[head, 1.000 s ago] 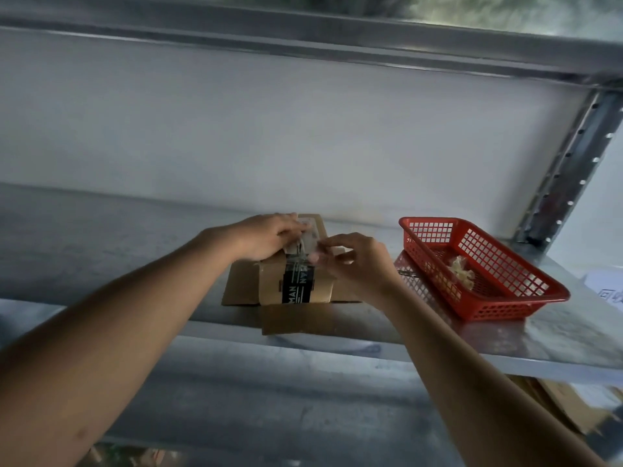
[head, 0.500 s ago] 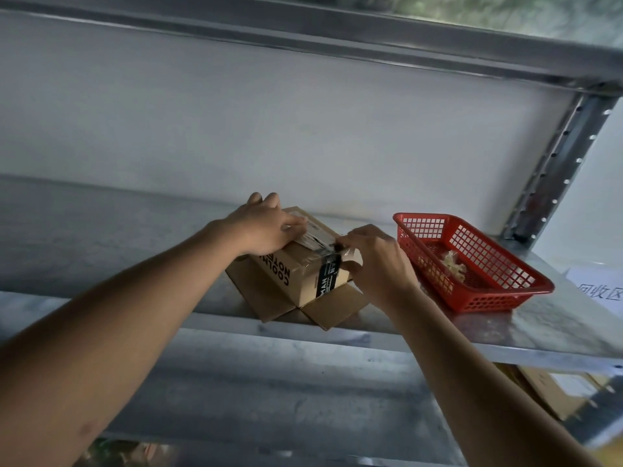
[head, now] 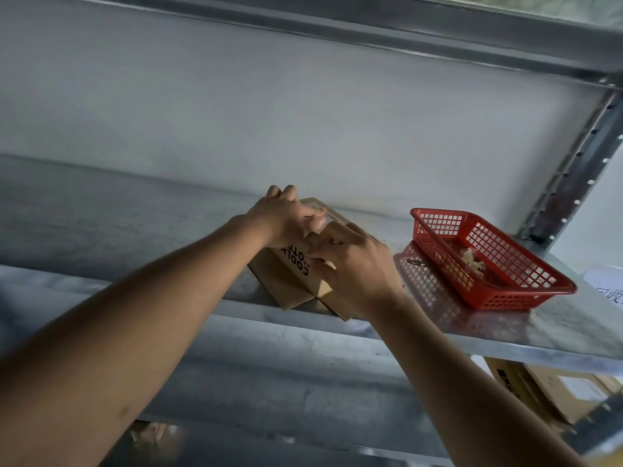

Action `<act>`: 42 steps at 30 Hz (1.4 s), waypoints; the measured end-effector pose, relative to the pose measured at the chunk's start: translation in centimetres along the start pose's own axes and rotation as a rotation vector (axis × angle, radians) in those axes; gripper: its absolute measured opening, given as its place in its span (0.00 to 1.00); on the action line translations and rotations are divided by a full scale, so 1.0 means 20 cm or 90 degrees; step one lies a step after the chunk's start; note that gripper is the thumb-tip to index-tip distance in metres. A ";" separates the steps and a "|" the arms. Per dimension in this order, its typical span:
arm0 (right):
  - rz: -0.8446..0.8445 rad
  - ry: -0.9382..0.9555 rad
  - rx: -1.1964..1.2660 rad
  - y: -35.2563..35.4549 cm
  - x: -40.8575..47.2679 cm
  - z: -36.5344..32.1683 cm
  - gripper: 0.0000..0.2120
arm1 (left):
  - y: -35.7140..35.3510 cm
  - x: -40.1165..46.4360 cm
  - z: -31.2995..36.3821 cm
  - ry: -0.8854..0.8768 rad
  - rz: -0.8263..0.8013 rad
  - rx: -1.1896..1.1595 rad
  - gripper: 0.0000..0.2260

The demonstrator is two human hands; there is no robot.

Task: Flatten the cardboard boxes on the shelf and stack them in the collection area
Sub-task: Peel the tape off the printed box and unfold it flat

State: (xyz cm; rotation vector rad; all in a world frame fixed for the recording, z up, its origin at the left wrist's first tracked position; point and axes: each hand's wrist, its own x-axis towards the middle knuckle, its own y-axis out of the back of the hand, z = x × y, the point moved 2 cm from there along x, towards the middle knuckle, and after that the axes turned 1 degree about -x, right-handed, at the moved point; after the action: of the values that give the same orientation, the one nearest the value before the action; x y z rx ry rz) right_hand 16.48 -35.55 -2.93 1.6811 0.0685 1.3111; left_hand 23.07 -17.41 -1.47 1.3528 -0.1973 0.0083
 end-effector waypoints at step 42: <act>-0.049 -0.217 0.194 0.05 -0.06 0.18 0.12 | 0.01 -0.03 0.04 0.077 -0.058 -0.244 0.52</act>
State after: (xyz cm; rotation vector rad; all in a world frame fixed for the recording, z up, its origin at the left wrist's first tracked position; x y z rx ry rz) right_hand 18.17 -39.05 -2.88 2.1189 0.1348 0.9759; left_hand 22.38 -18.06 -1.27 0.9743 -0.0306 -0.0234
